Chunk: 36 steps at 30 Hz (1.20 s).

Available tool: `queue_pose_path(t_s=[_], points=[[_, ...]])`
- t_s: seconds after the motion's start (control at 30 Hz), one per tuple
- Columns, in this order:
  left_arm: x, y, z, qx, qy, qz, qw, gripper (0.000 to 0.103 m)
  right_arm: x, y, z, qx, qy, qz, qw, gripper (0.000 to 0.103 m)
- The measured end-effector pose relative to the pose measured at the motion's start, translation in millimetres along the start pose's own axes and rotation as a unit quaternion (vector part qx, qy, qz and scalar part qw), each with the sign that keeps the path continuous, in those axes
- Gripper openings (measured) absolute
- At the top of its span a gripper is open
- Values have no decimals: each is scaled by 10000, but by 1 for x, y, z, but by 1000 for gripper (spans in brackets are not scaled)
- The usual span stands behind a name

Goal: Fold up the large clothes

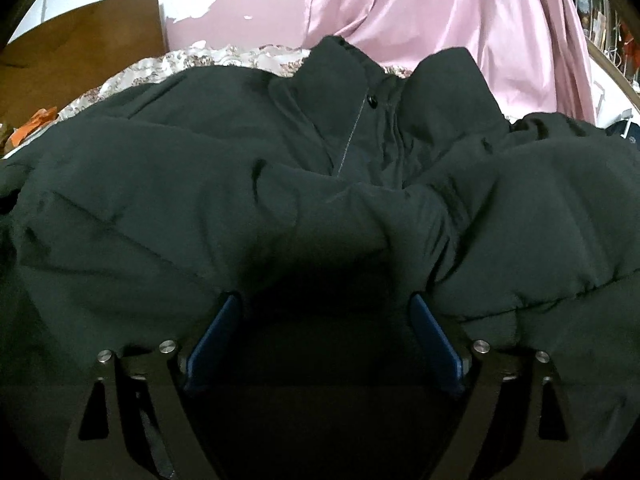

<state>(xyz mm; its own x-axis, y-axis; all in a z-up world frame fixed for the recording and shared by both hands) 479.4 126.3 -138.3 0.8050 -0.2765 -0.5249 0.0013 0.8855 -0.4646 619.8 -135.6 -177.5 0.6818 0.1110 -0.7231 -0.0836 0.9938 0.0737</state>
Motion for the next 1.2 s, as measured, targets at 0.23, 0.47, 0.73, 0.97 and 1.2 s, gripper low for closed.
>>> queue_pose_path(t_s=[0.23,0.47,0.73,0.97,1.2], points=[[-60,98,-4,-1321,-61,953,9866,103,-15,-3,3,121,-302,183,9993,90],[-102,193,5,-2921,-671,1258,9457,103,-17,1,1,-5,-347,185,9992,94],[-93,251,19,-3718,-1011,1598,9089,103,-17,-1,-1,-24,-323,156,9994,95],[-80,274,35,-3531,-1259,1656,9121,78,-18,-1,-1,-33,-331,143,9993,95],[-115,247,78,-2348,-1738,2170,9314,18,-34,-7,9,146,-625,214,9977,95]])
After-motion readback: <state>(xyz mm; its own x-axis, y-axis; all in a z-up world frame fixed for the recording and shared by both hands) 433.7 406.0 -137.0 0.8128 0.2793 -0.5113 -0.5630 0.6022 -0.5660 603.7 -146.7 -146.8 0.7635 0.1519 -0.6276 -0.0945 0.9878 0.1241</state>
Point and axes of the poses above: each gripper's, at about its wrist camera, not at the fingertips, and x roughly the way its jaws point, y to its left, z to its top, the point moved 10 cm from there along x, roughly the way its jaws point, and after that the axes turned 11 degrees about x, right-handed, at the moved point
